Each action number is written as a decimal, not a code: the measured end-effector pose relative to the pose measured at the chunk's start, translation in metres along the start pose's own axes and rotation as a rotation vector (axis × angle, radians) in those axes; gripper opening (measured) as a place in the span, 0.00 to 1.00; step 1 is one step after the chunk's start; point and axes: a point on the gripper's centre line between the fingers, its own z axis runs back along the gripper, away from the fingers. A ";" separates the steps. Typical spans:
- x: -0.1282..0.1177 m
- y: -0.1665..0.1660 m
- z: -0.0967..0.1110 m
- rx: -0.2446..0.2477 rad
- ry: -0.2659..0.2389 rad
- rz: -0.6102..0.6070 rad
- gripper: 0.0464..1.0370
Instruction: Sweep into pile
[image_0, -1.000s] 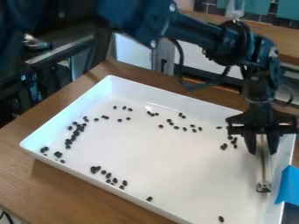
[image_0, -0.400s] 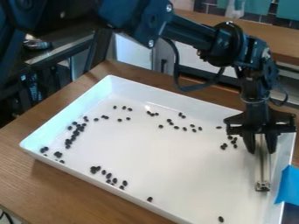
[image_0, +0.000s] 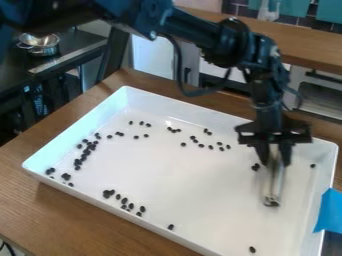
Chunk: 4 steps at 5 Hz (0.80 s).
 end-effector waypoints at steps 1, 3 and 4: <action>0.006 0.022 0.004 0.004 0.015 0.011 0.33; 0.016 0.076 0.019 0.014 0.020 0.064 0.33; 0.014 0.097 0.024 0.027 0.012 0.075 0.33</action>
